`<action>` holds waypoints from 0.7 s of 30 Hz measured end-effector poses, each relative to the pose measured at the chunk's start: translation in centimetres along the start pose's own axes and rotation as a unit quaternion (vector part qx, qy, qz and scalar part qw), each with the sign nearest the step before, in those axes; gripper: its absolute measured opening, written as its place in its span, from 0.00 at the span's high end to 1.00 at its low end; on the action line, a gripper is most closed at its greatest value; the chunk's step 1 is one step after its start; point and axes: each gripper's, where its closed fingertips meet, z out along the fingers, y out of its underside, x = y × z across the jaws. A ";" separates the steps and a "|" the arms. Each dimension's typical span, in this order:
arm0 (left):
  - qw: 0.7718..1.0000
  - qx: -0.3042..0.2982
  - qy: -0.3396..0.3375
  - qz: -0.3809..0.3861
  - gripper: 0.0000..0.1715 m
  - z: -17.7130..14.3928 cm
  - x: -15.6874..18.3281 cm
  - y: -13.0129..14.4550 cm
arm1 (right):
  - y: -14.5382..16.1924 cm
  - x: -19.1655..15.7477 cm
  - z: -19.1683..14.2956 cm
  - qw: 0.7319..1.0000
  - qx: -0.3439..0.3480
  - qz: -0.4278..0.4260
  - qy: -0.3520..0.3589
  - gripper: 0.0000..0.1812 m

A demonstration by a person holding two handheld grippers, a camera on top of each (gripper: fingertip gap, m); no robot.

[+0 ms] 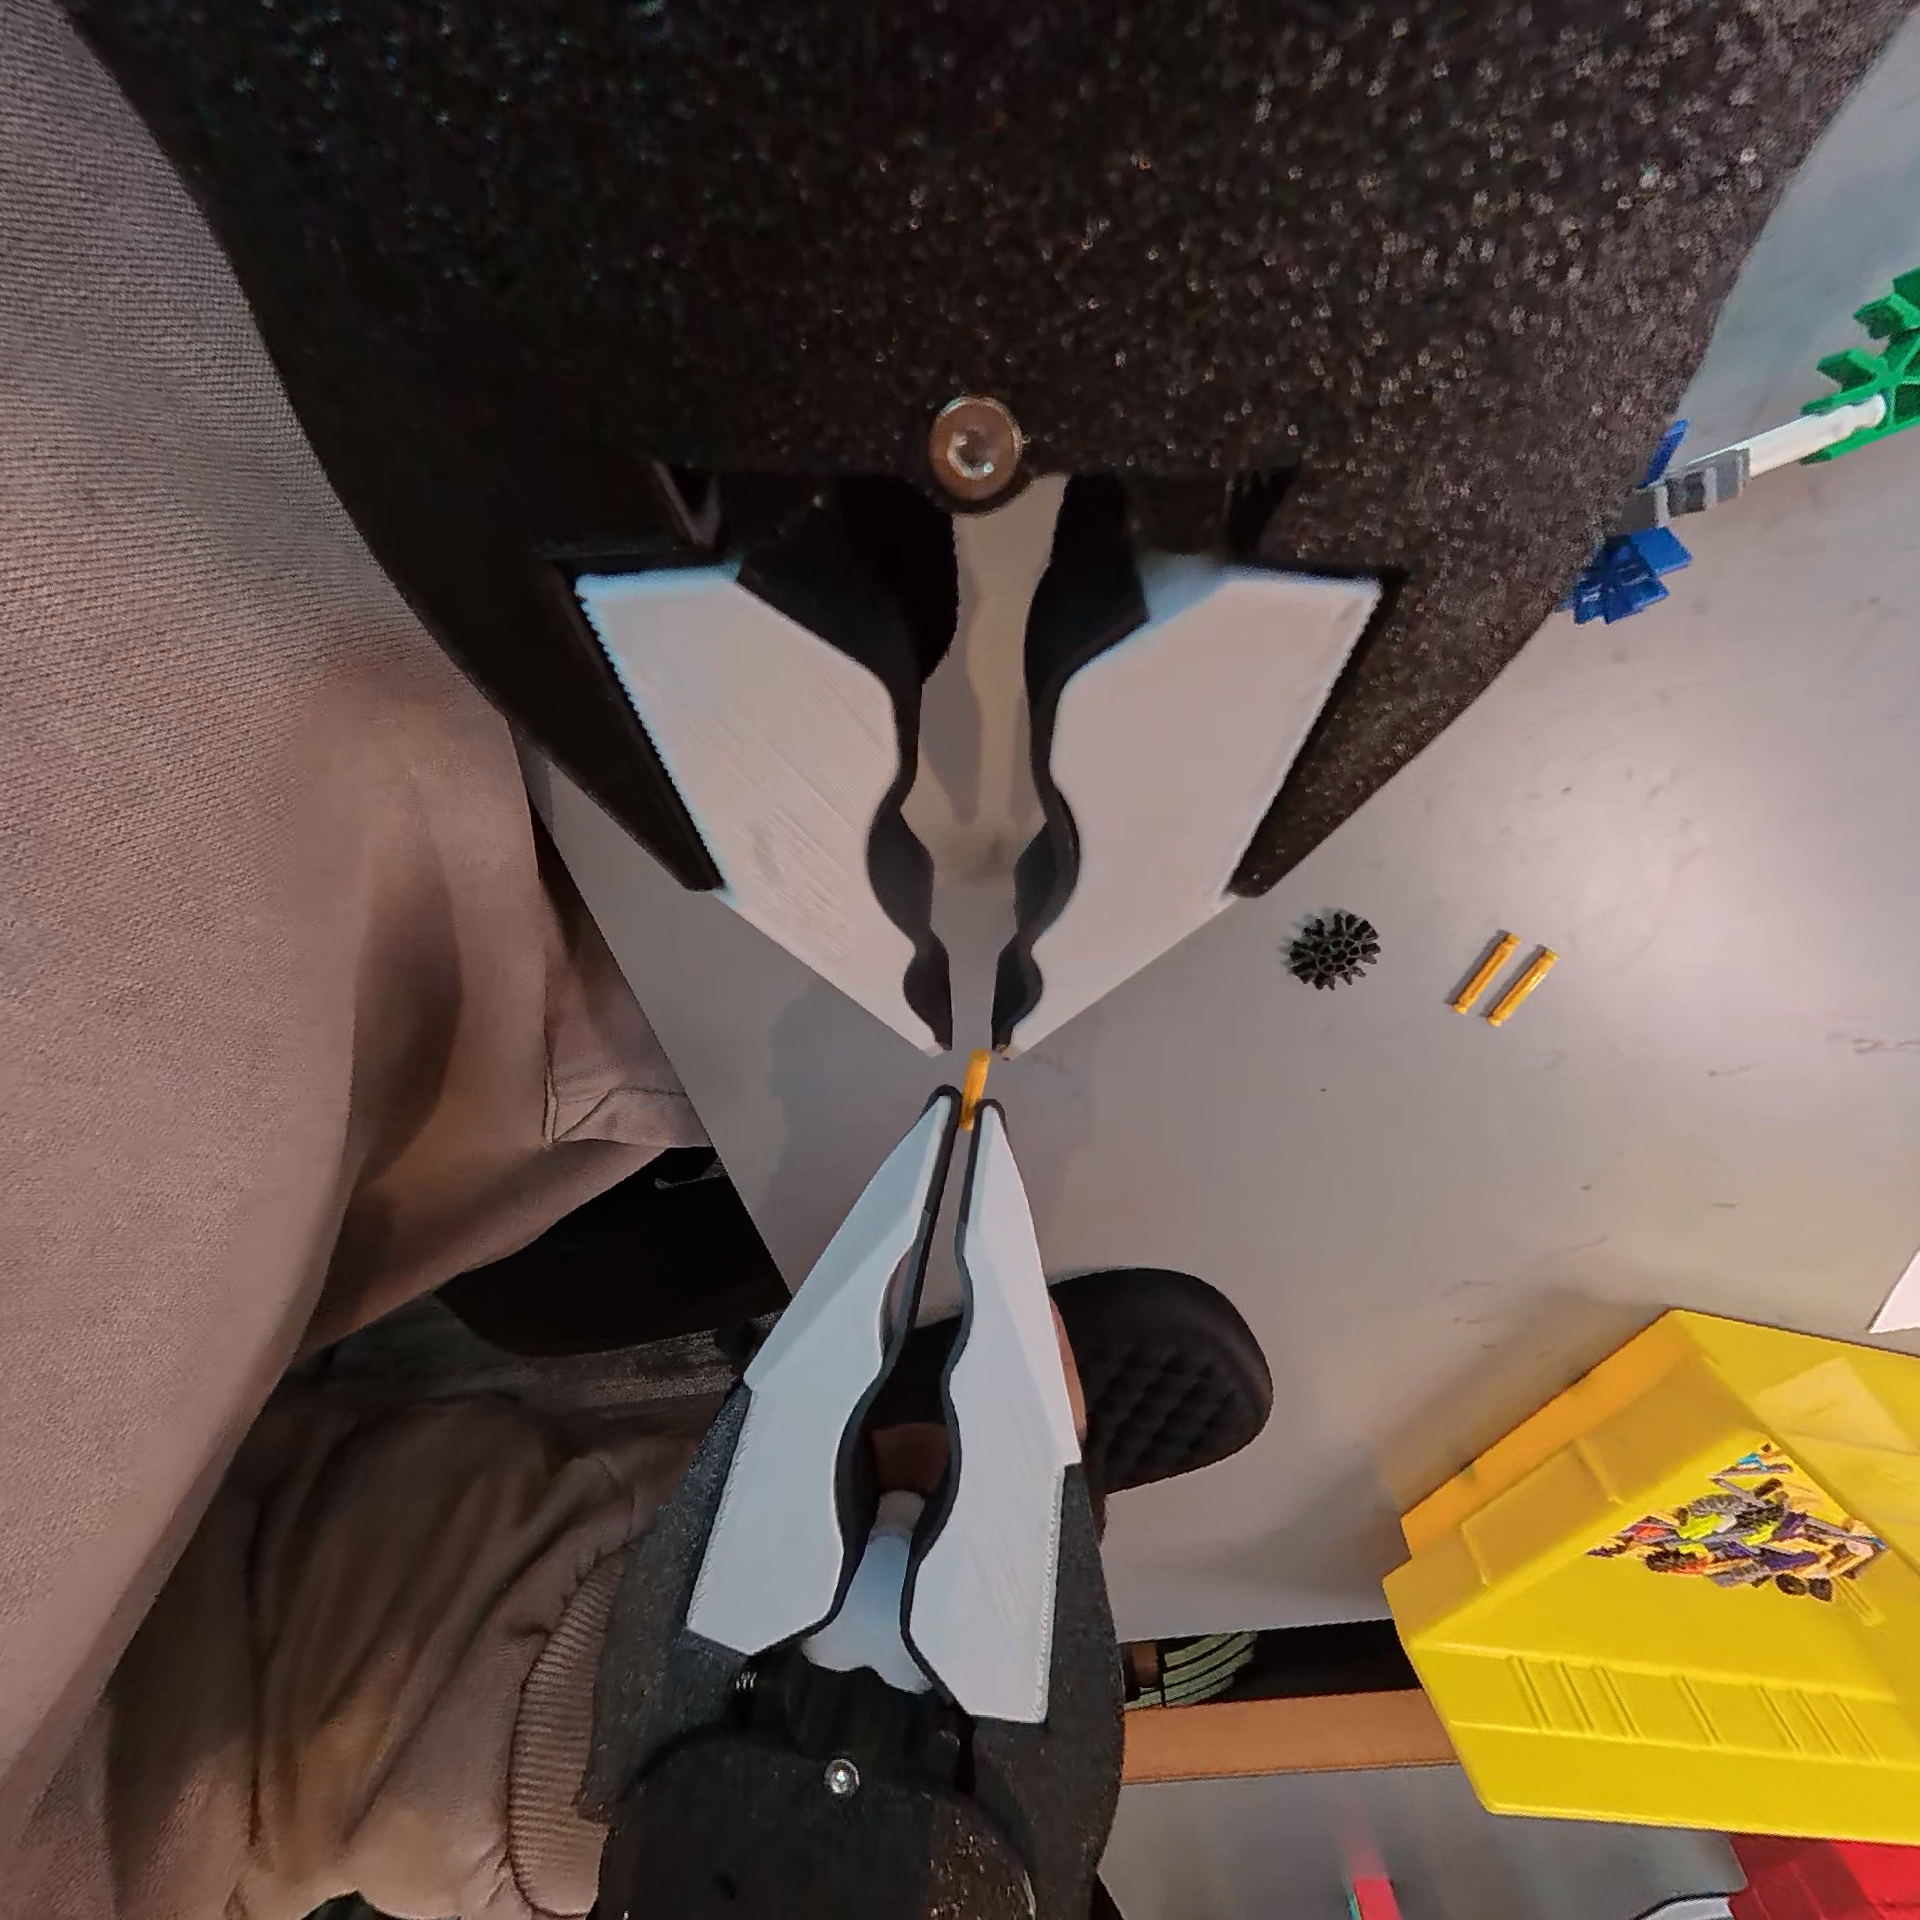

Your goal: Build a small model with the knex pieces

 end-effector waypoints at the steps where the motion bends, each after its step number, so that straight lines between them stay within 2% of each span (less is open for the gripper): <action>1: 1.000 -0.001 -0.002 -0.001 0.96 0.0 -0.1 0.1 | -0.1 0.0 0.1 1.000 0.000 -0.003 -0.002 0.99; 8: 1.000 -0.010 0.005 -0.001 0.99 0.0 0.0 0.4 | -0.2 0.0 0.7 1.000 -0.006 -0.022 -0.010 0.99; 15: 1.000 0.019 -0.010 -0.006 0.99 -0.8 -0.8 -0.6 | -1.4 0.9 0.7 0.999 0.037 -0.020 0.011 0.97; 21: 1.000 0.017 -0.015 -0.010 0.99 -0.8 -1.1 -0.3 | -1.3 1.2 1.0 0.999 0.042 -0.031 0.006 0.99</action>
